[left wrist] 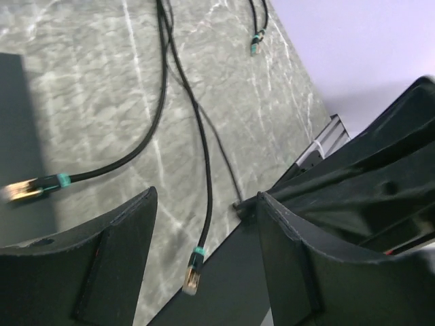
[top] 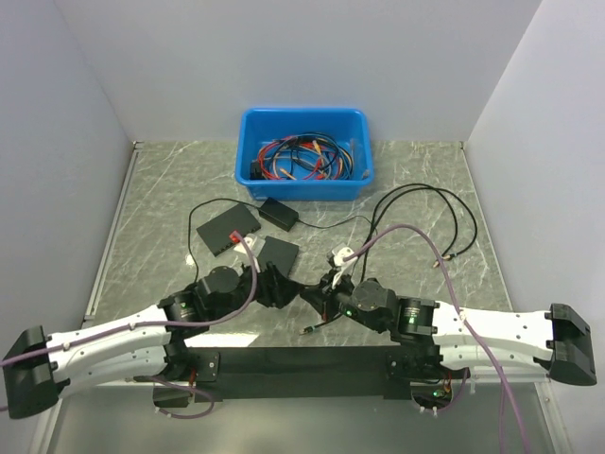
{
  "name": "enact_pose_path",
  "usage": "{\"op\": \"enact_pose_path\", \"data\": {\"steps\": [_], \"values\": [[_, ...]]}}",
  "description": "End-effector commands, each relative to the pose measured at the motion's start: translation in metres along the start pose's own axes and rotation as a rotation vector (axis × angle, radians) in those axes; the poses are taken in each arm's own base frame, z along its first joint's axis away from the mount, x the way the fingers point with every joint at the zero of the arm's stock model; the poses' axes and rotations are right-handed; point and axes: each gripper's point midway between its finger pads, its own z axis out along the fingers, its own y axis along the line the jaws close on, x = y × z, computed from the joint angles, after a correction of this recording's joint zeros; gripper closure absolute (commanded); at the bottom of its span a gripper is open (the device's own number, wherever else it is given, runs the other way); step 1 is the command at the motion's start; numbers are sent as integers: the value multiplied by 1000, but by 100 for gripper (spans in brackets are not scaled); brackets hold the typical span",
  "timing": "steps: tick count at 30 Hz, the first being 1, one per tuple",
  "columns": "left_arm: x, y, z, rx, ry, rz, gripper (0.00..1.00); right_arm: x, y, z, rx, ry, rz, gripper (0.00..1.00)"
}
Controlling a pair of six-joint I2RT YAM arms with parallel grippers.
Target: Insert the plug into the switch port
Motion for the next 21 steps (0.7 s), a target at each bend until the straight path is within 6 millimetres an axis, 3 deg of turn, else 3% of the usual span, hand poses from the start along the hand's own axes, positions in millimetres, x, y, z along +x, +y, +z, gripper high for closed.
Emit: {"op": "enact_pose_path", "data": {"steps": [1,5,11,17,21], "values": [[-19,-38,7,88,-56,-7,34,-16,7,2,-18,-56,-8,100],[-11,-49,14,82,-33,10,35,-14,7,4,-25,-57,2,100],[-3,-47,19,56,-17,4,39,-24,3,-7,-22,-113,27,100],[-7,-38,17,-8,-31,-35,40,-39,-4,-26,-39,-221,65,100],[-15,-45,13,17,-54,-56,38,-43,-7,-33,-43,-260,76,100]]}}
